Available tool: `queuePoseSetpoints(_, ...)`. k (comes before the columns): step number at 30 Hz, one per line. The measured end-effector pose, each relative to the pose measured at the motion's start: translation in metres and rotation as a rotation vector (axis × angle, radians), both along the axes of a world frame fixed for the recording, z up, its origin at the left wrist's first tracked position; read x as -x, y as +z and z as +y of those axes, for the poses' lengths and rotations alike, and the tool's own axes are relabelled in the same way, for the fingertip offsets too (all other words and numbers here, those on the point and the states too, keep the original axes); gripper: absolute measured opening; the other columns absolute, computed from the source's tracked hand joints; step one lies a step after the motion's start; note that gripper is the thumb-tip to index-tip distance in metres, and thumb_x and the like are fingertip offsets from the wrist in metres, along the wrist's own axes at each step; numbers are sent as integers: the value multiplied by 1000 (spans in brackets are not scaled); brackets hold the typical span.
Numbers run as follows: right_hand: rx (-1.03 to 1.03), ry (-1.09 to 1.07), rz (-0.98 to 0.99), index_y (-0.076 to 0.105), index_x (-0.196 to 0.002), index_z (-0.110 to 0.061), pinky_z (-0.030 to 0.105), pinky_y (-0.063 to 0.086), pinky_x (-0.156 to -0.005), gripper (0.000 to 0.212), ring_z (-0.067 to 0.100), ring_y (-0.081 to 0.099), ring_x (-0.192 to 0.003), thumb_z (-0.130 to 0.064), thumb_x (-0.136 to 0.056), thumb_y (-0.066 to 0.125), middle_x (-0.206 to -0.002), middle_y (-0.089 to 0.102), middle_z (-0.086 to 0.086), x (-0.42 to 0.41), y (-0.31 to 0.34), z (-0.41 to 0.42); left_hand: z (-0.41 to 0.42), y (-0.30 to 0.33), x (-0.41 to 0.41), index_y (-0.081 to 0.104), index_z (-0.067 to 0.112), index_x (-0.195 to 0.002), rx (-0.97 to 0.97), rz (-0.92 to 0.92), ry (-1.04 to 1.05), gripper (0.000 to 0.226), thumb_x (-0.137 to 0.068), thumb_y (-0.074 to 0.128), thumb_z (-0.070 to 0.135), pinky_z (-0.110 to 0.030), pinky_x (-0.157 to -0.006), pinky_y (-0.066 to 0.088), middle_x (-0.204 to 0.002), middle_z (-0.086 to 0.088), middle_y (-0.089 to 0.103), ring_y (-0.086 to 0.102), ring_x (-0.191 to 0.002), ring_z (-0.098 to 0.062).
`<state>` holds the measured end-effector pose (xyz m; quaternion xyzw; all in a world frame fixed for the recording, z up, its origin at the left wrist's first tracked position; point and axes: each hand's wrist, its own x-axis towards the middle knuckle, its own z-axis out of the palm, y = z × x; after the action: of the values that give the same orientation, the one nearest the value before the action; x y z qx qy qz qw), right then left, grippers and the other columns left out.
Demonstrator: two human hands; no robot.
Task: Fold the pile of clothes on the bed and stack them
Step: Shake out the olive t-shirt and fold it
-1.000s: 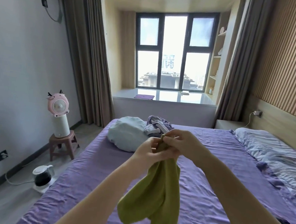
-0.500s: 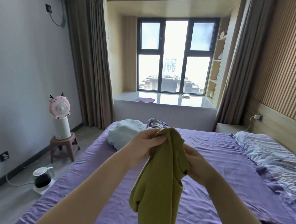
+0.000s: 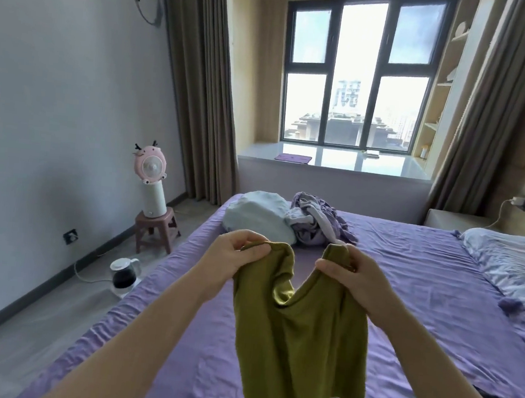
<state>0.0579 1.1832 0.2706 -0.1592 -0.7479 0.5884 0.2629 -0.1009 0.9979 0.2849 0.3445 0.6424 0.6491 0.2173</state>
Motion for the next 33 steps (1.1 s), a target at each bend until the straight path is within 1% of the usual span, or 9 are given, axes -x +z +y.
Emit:
queuePoseSetpoints(5, -314, -253, -205, 66, -75, -10, 29, 41, -62, 60, 10, 55, -64, -69, -58, 65, -69, 62, 2, -29, 0, 17, -40, -10, 11, 72, 15, -91, 62, 134, 212, 6, -86, 69, 18, -8, -65, 48, -80, 7, 69, 60, -70, 7)
queuePoseSetpoints(12, -499, -403, -339, 58, -72, -26, 25, 34, -60, 29, 8, 52, -70, -52, -83, 61, -71, 58, -9, -78, 5, 0, -78, -9, 23, 70, 15, -88, 151, 434, 253, 5, -88, 67, 19, -3, -62, 42, -76, 11, 66, 58, -66, 11)
queuePoseSetpoints(15, -592, -523, -346, 55, -69, -5, 36, 33, -64, 47, 24, 51, -67, -49, -85, 60, -64, 55, 6, -92, 1, -19, -94, -10, 23, 69, 13, -87, 203, 505, 216, 16, -92, 62, 26, -7, -63, 42, -75, 9, 64, 57, -70, 1)
queuePoseSetpoints(17, -599, -490, -349, 50, -65, -4, 36, 34, -63, 49, 23, 48, -63, -46, -84, 63, -61, 50, 8, -103, 0, -35, -106, -14, 24, 67, 8, -85, 220, 479, 204, 28, -94, 59, 33, -14, -64, 42, -74, 2, 63, 56, -70, -7)
queuePoseSetpoints(20, -563, -310, -456, 52, -69, -20, 27, 35, -61, 28, 15, 48, -66, -35, -82, 71, -68, 50, 0, -124, -3, -57, -126, -23, 26, 65, 1, -83, 197, 342, 175, 42, -94, 57, 40, -28, -66, 42, -73, -7, 58, 52, -69, -14)
queuePoseSetpoints(23, -550, -201, -582, 60, -82, -29, 24, 37, -68, 15, 20, 56, -83, -20, -83, 72, -82, 62, 0, -140, -13, -73, -144, -34, 28, 70, 11, -84, 147, 185, 144, 33, -90, 61, 42, -34, -74, 47, -79, -6, 63, 56, -76, -16)
queuePoseSetpoints(25, -530, -284, -529, 65, -91, -25, 26, 37, -72, 10, 18, 57, -88, -17, -86, 69, -90, 65, 1, -146, -19, -79, -153, -41, 27, 71, 13, -84, 134, 151, 124, 30, -89, 63, 41, -37, -76, 47, -80, -6, 65, 57, -79, -18)
queuePoseSetpoints(28, -489, -394, -458, 67, -96, -26, 20, 38, -68, 7, 12, 55, -81, -27, -90, 64, -85, 64, -6, -144, -24, -84, -157, -46, 26, 72, 16, -81, 110, 122, 136, 26, -88, 64, 40, -36, -77, 47, -80, -6, 66, 57, -80, -17)
queuePoseSetpoints(33, -484, -449, -385, 67, -83, -28, 19, 36, -63, 9, 9, 56, -72, -36, -87, 66, -72, 63, -4, -123, -22, -69, -140, -43, 35, 71, 20, -78, 57, 87, 206, 21, -88, 66, 37, -35, -77, 48, -81, -5, 67, 58, -80, -17)
